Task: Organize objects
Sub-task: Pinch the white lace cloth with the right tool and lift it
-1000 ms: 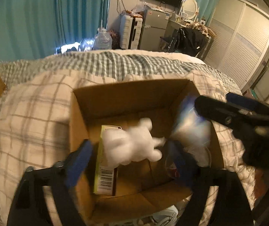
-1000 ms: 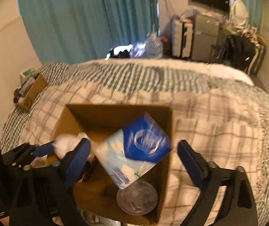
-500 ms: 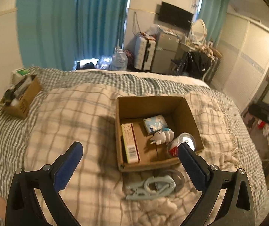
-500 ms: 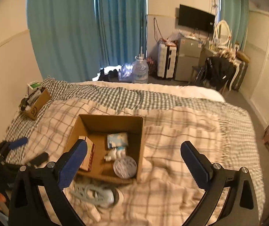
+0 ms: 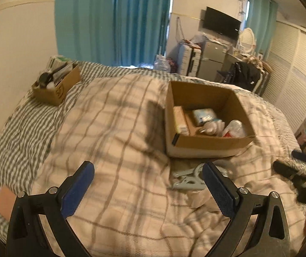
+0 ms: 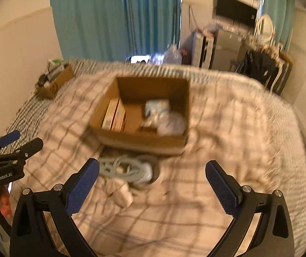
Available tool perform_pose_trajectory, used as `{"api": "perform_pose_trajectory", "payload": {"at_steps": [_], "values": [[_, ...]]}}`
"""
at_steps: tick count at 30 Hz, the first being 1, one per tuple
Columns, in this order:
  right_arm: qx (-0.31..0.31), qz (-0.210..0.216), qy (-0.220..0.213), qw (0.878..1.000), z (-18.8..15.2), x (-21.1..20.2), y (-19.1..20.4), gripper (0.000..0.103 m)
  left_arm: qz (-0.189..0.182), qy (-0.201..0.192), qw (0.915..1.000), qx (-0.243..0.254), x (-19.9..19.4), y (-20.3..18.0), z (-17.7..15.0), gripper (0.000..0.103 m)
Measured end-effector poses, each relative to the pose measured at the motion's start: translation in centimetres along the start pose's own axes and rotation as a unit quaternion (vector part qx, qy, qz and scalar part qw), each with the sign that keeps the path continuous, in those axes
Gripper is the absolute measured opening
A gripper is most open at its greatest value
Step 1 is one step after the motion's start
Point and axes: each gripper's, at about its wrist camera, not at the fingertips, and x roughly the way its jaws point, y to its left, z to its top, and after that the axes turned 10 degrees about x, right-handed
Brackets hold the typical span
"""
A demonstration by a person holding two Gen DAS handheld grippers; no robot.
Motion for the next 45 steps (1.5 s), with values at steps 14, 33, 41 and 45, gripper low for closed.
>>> {"api": "perform_pose_trajectory", "payload": {"at_steps": [14, 33, 41, 45], "values": [[-0.032, -0.017, 0.189, 0.981, -5.6, 13.0, 2.8, 0.041, -0.01, 0.111, 0.9936, 0.02, 6.1, -1.3, -5.4, 0.103], [0.053, -0.036, 0.059, 0.996, -1.0, 4.5, -7.6, 0.007, -0.049, 0.16, 0.9778, 0.126, 10.9, -7.2, -2.9, 0.103], [0.058, -0.019, 0.106, 0.992, -2.0, 8.5, -7.4, 0.008, -0.05, 0.183, 0.9587, 0.212, 15.3, -11.7, -3.2, 0.103], [0.061, -0.015, 0.12, 0.991, -2.3, 9.6, -7.2, 0.008, -0.066, 0.174, 0.9543, 0.234, 16.2, -13.1, -2.9, 0.097]]}}
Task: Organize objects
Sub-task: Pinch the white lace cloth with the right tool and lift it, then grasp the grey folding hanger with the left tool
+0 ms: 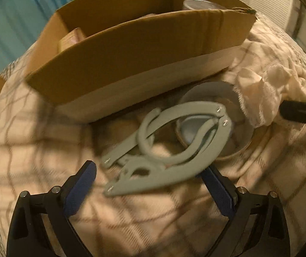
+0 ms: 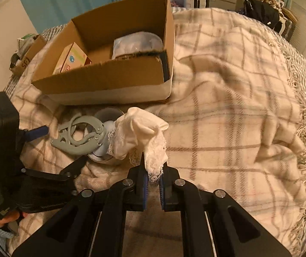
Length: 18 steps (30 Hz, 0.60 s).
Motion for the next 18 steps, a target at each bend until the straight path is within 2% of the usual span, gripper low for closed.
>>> {"api": "perform_pose_trajectory", "payload": {"at_steps": [1, 3, 5, 9, 11, 18], "values": [[0.001, 0.001, 0.001, 1.0, -0.1, 0.1, -0.1, 0.008, -0.004, 0.001, 1.0, 0.005, 0.3, -0.1, 0.3, 0.096], [0.003, 0.001, 0.004, 1.0, -0.1, 0.2, -0.2, 0.008, -0.016, 0.005, 0.9998, 0.014, 0.6, -0.3, 0.6, 0.082], [0.003, -0.002, 0.007, 1.0, -0.2, 0.3, -0.3, 0.008, -0.019, 0.002, 0.9995, 0.026, 0.5, -0.6, 0.7, 0.075], [0.004, -0.008, 0.01, 1.0, -0.4, 0.3, -0.4, 0.008, -0.033, -0.006, 0.9985, 0.044, -0.5, -0.5, 0.7, 0.045], [0.005, -0.009, 0.009, 1.0, -0.4, 0.1, -0.4, 0.008, -0.046, -0.011, 0.998, 0.042, -1.3, -0.1, 0.8, 0.034], [0.005, -0.023, -0.007, 1.0, -0.7, -1.4, -0.3, 0.008, -0.047, -0.032, 0.9978, 0.034, -4.8, 1.2, 0.7, 0.018]]}}
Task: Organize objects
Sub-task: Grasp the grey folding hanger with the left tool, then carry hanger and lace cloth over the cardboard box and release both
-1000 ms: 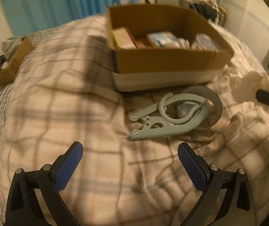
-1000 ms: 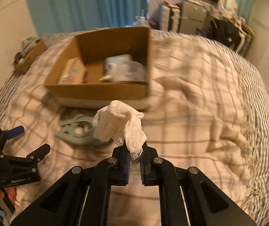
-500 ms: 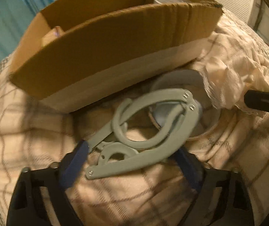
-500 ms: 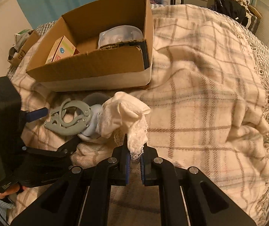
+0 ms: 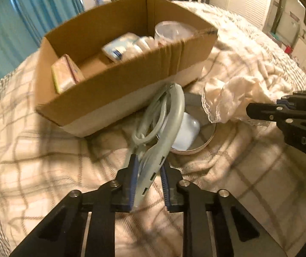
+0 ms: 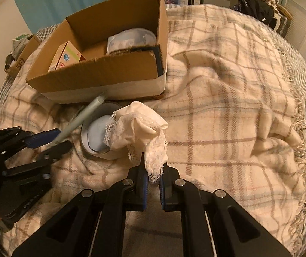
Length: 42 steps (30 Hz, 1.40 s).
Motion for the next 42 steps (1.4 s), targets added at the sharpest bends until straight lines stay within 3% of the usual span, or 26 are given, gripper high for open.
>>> {"api": "perform_pose_trajectory", "payload": {"at_steps": [5, 10, 26, 35, 42], "values": [[-0.003, 0.005, -0.019, 1.0, -0.1, -2.0, 0.4, 0.008, -0.033, -0.026, 0.9984, -0.039, -3.0, -0.1, 0.0, 0.008], [-0.008, 0.017, -0.036, 0.999, -0.4, -4.3, 1.5, 0.008, -0.039, -0.049, 0.9961, -0.062, -6.4, -1.9, -1.4, 0.008], [-0.049, 0.059, -0.106, 0.991, -1.2, -12.8, 5.2, 0.008, -0.007, -0.14, 0.984, -0.11, -15.5, 1.3, -0.6, 0.008], [-0.074, 0.074, -0.157, 0.982, 4.8, -15.3, 7.5, 0.008, 0.021, -0.183, 0.9745, -0.128, -17.5, 5.8, 4.2, 0.008], [-0.065, 0.106, -0.157, 0.98, 12.4, -13.4, 8.4, 0.008, 0.031, -0.182, 0.9752, -0.123, -14.5, 8.7, 8.4, 0.008]]}}
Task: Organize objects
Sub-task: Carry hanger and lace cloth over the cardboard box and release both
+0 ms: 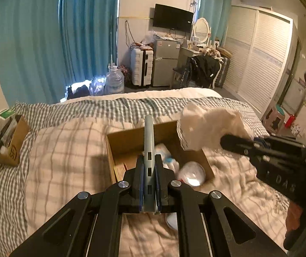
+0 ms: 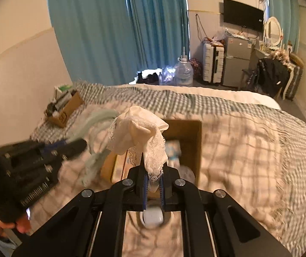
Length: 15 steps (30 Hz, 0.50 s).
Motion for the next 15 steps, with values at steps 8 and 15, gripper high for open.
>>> {"api": "perform_pose_trajectory", "payload": {"at_steps": [8, 15], "values": [[0.007, -0.047, 0.054, 0.997, 1.7, 10.3, -2.6, 0.008, -0.004, 0.047, 0.9989, 0.003, 8.4, 1.2, 0.1, 0.008], [0.023, -0.052, 0.064, 0.996, 0.0, 13.5, -5.0, 0.008, -0.016, 0.079, 0.9967, 0.015, 12.4, 0.2, -1.1, 0.008]]}}
